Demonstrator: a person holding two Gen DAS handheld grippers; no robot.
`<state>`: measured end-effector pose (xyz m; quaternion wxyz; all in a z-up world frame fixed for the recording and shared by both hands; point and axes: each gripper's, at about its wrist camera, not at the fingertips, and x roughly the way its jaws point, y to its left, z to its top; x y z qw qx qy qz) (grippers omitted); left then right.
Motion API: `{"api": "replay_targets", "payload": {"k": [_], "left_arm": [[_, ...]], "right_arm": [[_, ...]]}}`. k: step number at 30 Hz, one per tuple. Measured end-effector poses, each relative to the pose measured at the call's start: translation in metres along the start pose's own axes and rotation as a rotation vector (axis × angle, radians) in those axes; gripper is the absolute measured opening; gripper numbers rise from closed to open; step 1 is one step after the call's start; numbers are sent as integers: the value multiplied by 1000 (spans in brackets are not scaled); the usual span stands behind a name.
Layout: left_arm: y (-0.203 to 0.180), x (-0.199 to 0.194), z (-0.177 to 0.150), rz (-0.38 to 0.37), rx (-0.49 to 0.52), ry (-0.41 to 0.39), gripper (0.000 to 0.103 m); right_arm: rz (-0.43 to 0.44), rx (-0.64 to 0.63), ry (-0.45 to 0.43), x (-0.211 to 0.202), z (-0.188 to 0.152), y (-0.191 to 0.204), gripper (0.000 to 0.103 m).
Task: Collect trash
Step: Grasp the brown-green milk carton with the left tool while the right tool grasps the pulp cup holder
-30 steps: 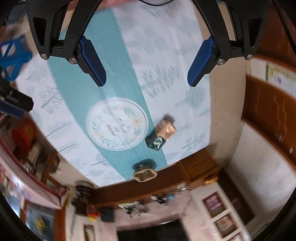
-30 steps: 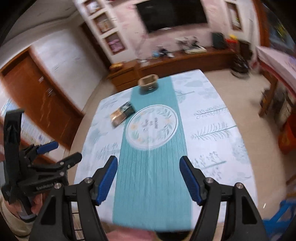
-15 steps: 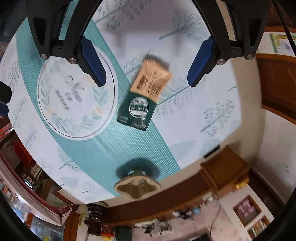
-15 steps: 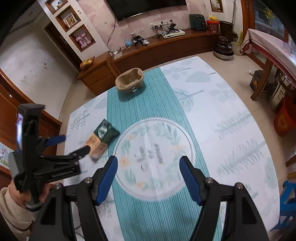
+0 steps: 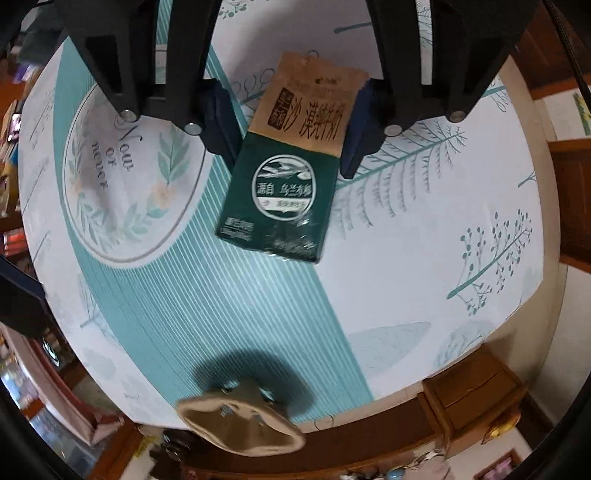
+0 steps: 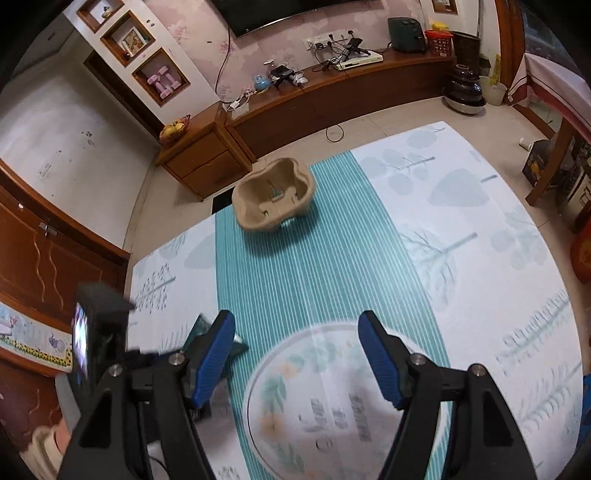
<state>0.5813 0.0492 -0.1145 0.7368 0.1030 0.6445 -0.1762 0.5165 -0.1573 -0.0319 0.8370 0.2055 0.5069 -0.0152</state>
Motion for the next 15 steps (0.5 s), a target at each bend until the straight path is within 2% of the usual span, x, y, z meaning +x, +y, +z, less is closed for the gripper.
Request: {"api": "replay_targets", "payload": {"k": [6,12,15], "left_arm": [[29,-1,0,-6,-115,-58,45],[61,0,-6,-10,-245,-104,45],[72,3,-12,-20,-287,-110,45]], "right_arm": [[4,36,4,34,31,7,69],[30,172,17,78,62,1,69],[7,217,25,100,75,1,59]]}}
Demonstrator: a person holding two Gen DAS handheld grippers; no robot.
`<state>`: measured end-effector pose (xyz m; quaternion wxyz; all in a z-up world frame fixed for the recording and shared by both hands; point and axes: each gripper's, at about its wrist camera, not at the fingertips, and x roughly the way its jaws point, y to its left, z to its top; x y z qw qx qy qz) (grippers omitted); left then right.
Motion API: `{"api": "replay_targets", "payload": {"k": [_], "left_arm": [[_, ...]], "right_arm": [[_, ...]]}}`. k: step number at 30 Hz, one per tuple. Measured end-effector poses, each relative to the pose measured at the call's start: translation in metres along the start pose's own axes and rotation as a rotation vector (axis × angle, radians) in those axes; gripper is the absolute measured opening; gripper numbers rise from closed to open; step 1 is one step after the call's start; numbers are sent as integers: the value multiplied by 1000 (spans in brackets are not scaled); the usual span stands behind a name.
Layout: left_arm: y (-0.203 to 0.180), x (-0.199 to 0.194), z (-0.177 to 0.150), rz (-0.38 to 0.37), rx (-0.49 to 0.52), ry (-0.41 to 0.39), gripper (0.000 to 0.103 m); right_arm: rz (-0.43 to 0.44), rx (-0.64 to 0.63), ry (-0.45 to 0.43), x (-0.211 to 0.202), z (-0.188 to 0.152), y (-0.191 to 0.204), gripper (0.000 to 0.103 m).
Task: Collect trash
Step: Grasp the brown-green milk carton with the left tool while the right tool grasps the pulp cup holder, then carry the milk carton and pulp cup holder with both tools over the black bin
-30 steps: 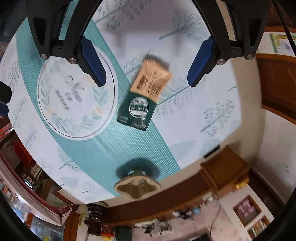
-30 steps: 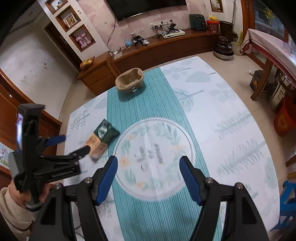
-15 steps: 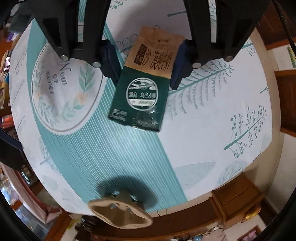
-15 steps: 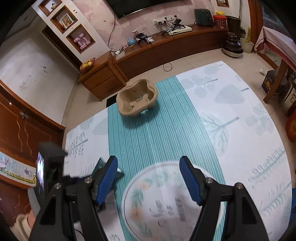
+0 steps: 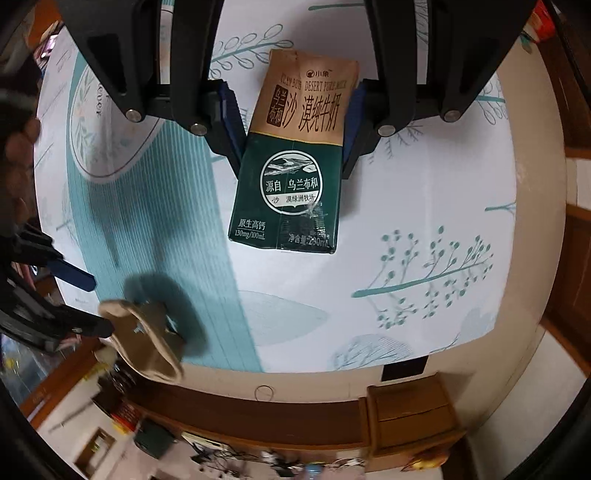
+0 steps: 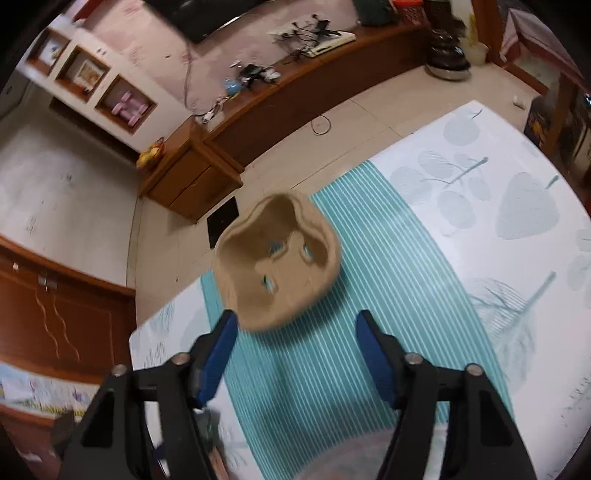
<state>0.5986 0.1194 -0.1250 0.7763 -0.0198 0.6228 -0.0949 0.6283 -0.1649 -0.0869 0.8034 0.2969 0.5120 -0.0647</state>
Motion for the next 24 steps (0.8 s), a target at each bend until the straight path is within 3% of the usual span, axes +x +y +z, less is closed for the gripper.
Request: {"api": "replay_targets", "payload": {"k": [3,5,7,8,17,24], "left_arm": [[7,-2,-1,-6,-28,-2,45],[9,-1,-2,-11,-46,-4,45],[14,-2,-1,-11,-61,-8,45],[13,-5,-3,-13,-68,-10,45],[6,-35,-24,-22,-66,-43,45],[-13,-71,-76,-16,-59,-56,45]], "right_arm": [[-8,80,20,21,10,-2,58],[-3,143,47,33,12,-7,49],[16,185,80,44,11,-11,26],[16,188,71,44,11,-11,23],[16,43,88,3,-26,-15,13],[46,-4,138,-51,-81,-45,13]]}}
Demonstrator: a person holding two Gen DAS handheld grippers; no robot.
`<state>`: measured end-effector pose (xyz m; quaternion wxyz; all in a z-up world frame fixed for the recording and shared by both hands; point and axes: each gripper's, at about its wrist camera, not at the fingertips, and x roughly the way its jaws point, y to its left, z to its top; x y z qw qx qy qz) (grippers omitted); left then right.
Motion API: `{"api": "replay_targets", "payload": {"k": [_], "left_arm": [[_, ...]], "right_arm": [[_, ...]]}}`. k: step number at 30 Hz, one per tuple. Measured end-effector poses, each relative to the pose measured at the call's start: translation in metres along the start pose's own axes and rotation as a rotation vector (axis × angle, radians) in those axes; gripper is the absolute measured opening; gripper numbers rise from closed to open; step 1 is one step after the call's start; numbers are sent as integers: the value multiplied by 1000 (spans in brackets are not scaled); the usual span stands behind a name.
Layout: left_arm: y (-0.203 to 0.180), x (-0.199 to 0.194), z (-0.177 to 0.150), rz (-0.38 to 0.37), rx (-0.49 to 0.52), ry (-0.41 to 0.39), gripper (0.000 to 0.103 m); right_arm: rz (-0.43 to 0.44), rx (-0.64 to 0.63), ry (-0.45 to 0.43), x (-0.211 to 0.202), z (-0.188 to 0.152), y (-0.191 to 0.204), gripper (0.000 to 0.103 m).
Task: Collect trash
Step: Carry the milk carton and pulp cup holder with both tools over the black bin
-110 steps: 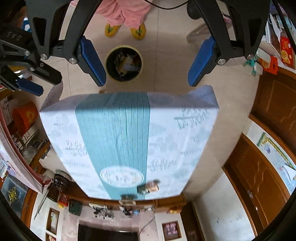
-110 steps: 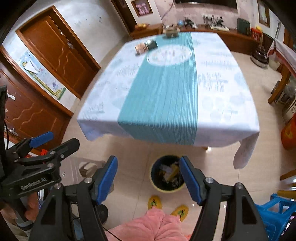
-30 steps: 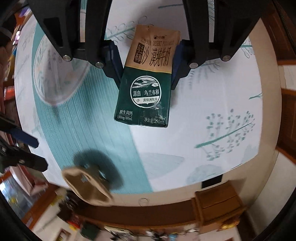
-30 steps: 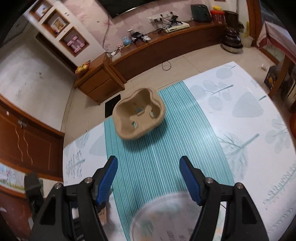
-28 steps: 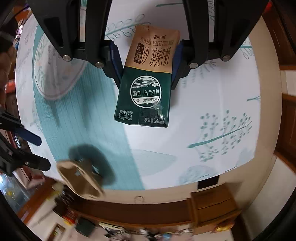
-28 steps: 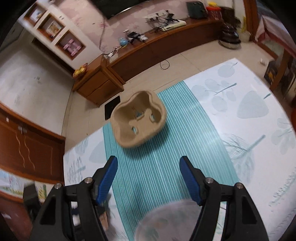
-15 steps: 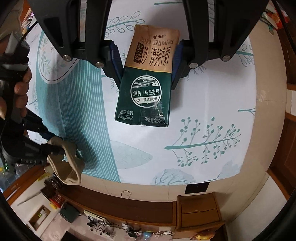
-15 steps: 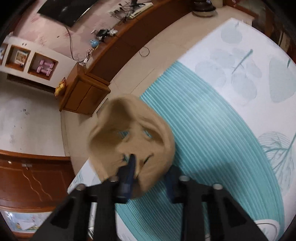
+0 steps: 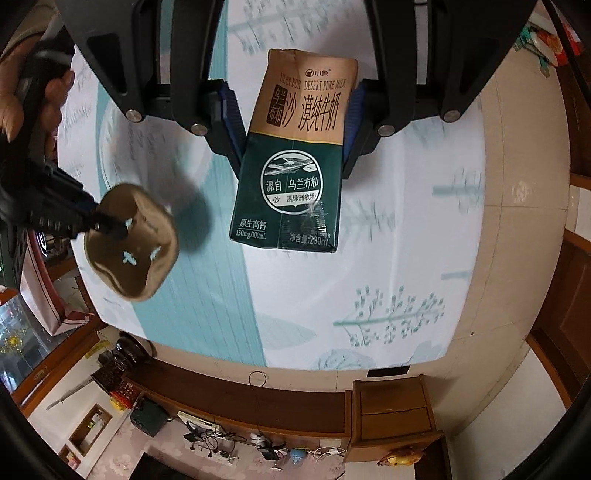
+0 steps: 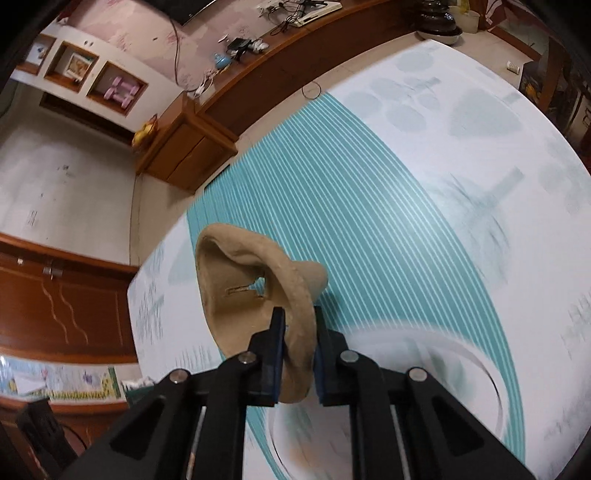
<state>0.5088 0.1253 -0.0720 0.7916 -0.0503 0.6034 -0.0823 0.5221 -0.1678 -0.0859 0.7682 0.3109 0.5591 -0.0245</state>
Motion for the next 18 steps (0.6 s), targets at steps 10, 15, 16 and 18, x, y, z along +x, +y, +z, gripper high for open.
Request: {"api": "replay_targets", "payload": {"k": [10,15,16,18], "left_arm": [[-69,-77,-131,11,16,-36,45],[-107,-112,-208,33,-9,-64,45],[-115,-120,-226,38,-20,-72,45],[-127,-135,-257,45,-46,-83,45]], "right_arm": [[-4,-190,-50,-112,-105,-34,13],[14,-325,-53,-173,-164,-59,13],[24,-357,-52,-186,-178,-65,13],[47,-405,-44,-210,-203,-78,13]]}}
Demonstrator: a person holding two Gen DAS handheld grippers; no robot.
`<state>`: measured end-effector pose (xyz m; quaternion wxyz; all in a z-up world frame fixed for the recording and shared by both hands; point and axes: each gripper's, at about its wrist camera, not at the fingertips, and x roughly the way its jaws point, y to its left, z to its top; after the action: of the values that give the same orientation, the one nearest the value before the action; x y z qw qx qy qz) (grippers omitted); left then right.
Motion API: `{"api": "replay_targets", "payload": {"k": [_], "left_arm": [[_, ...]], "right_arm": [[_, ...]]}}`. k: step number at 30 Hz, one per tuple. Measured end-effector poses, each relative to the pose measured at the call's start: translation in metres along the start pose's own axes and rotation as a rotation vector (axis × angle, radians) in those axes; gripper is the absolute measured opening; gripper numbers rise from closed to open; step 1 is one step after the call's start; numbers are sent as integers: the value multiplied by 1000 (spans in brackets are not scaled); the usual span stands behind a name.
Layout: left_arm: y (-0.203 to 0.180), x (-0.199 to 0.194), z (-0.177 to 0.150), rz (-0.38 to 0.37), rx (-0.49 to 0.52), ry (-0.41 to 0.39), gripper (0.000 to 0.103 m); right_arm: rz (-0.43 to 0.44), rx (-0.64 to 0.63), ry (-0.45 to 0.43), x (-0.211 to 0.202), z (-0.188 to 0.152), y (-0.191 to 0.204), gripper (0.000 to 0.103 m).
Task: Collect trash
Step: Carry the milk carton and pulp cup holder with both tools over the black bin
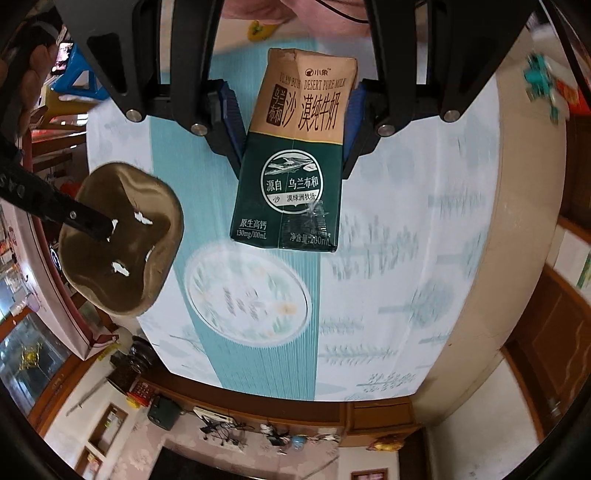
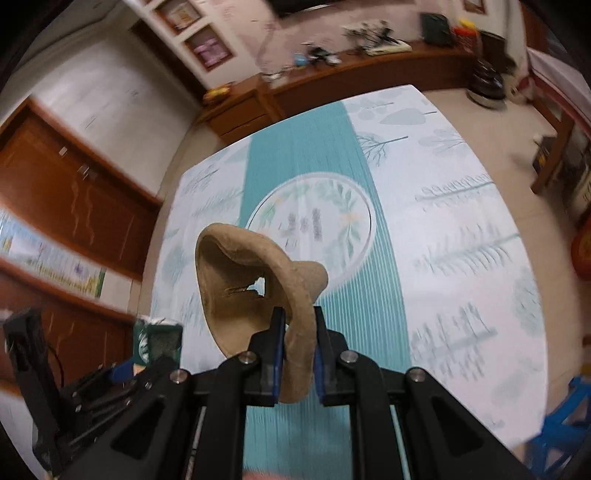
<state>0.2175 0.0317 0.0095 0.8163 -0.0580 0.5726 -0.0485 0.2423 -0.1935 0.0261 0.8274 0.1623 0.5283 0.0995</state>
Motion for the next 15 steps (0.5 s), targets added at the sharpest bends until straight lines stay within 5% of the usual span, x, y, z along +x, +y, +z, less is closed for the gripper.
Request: {"api": "replay_targets", "payload": {"k": [7,15], "left_arm": [[-33,-58,-101,-5,-27,-9,45],[-46,-87,-171,4,29,11,45]], "right_arm": [[71,-72,44,-67,-88,-8,13],[79,-101,63,-106,-160,-6,13]]}}
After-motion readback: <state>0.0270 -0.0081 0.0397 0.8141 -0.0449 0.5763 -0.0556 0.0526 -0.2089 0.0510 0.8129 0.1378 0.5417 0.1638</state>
